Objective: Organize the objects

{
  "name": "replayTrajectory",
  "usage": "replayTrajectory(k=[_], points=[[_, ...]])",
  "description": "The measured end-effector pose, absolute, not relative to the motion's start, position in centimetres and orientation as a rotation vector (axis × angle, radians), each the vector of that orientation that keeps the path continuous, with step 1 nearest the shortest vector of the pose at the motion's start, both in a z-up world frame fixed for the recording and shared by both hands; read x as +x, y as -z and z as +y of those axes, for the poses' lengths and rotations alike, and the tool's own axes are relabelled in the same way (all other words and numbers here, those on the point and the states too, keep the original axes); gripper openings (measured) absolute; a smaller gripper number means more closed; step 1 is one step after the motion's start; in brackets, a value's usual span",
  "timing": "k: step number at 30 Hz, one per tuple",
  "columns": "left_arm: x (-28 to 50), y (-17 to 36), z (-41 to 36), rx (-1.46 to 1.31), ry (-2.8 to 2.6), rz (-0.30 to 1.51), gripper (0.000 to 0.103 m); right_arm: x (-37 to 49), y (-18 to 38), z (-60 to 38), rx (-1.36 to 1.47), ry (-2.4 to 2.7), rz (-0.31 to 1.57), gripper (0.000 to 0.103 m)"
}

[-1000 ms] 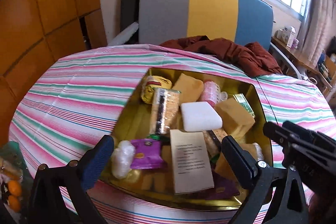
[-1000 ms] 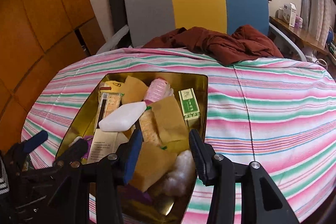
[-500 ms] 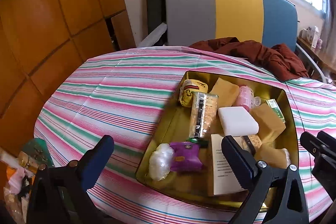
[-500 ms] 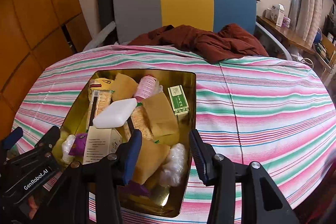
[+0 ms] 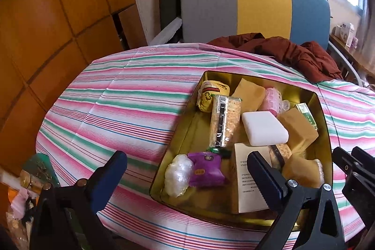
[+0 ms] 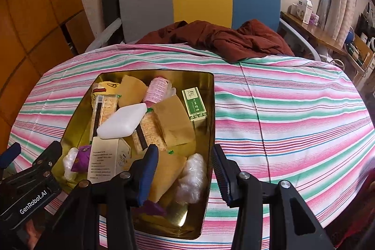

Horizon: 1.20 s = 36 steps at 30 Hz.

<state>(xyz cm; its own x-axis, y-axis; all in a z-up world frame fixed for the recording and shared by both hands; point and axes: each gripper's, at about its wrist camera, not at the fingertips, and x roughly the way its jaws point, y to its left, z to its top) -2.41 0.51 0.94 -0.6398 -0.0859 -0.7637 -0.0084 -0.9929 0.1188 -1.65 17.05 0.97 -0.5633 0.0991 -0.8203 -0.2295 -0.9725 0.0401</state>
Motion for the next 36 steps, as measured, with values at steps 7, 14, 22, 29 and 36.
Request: replayTrajectory(k=[7,14,22,29,36], points=[[-2.7,-0.5,0.2,1.372,2.781,-0.169,0.103,-1.8,-0.8,16.9,-1.373,-2.604,0.217,0.047],[-2.8,-0.5,0.3,1.387,2.779,-0.174,0.103,-1.6,-1.1,16.3,-1.374,-2.607,0.204,0.047],[-2.6,-0.9,0.6,1.339,2.779,-0.22,0.103,-1.6,-1.1,16.1,-1.377,-2.608,0.206,0.047],[-2.7,-0.8,0.7,1.322,2.765,-0.241,0.103,-1.6,-0.9,16.0,-1.385,-2.609,0.205,0.047],[-2.5,-0.8,1.1,1.34,2.782,-0.234,0.103,-1.7,-0.9,15.9,-1.384,-2.608,0.2,0.047]])
